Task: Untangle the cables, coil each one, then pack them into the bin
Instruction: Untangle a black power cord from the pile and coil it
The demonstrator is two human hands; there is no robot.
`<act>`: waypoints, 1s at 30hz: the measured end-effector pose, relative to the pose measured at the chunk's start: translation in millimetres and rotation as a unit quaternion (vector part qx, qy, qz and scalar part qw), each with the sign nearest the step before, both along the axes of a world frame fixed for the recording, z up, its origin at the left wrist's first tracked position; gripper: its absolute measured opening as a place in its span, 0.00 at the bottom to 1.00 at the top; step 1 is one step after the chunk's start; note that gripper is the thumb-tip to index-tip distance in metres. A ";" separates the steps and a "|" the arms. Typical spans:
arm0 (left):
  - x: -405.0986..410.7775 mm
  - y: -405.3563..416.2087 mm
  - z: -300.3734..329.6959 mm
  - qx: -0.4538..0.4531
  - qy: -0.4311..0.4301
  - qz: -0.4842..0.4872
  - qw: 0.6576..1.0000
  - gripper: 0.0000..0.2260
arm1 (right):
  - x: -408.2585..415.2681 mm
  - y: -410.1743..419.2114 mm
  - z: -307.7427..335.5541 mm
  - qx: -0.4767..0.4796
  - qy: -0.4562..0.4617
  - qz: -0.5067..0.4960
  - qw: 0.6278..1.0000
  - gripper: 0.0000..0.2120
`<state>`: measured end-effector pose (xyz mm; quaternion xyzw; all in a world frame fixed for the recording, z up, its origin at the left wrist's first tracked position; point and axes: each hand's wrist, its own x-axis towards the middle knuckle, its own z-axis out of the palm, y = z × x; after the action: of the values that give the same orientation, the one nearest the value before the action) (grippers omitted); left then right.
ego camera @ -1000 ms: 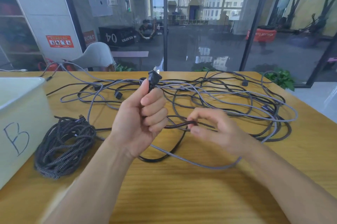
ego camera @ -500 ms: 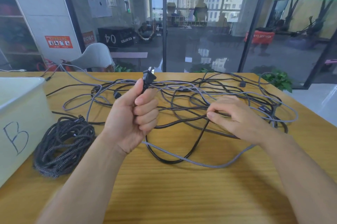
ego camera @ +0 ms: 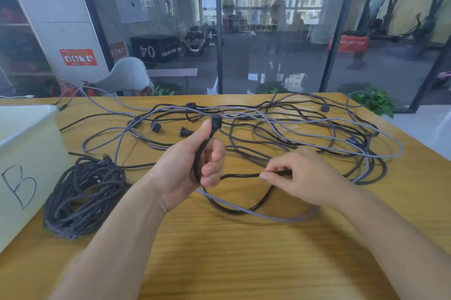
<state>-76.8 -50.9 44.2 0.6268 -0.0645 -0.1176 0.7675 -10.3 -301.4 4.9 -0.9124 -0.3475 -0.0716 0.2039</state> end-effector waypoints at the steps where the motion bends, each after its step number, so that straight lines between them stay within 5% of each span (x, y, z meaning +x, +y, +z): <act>1: 0.2 -0.8 -0.9 0.008 -0.005 -0.008 1.000 0.28 | 2.0 -2.5 0.8 -0.011 -0.018 -0.027 0.999 0.16; 5: 0.1 -5.8 -4.9 0.006 -0.014 -0.071 0.997 0.28 | 10.5 -8.7 13.2 -0.042 -0.094 -0.175 0.979 0.31; 9: -2.8 -17.1 -7.6 0.092 -0.068 -0.043 0.993 0.30 | 6.2 3.7 16.5 0.070 -0.199 -0.215 0.954 0.37; 12: -0.6 -22.5 -14.4 0.142 -0.101 0.009 0.985 0.32 | -2.2 17.1 7.6 0.258 -0.060 -0.134 0.955 0.28; 15: 6.8 -26.3 -23.8 0.159 -0.110 0.055 0.980 0.31 | -8.3 23.4 7.7 0.370 0.138 -0.047 0.918 0.17; 19: 11.6 -33.9 -34.1 0.191 -0.137 0.086 0.968 0.28 | -17.3 31.0 8.2 0.372 0.147 0.029 0.916 0.18; 23: 11.4 -38.3 -37.5 0.182 -0.147 0.106 0.967 0.27 | -27.1 41.5 2.4 0.402 0.154 0.026 0.902 0.07; 30: 9.4 -38.2 -32.5 0.044 -0.148 0.157 0.975 0.23 | -32.3 42.7 0.0 0.383 0.215 0.083 0.894 0.04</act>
<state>-67.4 -89.1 11.7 0.6731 -0.0734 0.0955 0.7297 -42.5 -258.8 4.9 -0.7243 -0.3154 0.0158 0.6129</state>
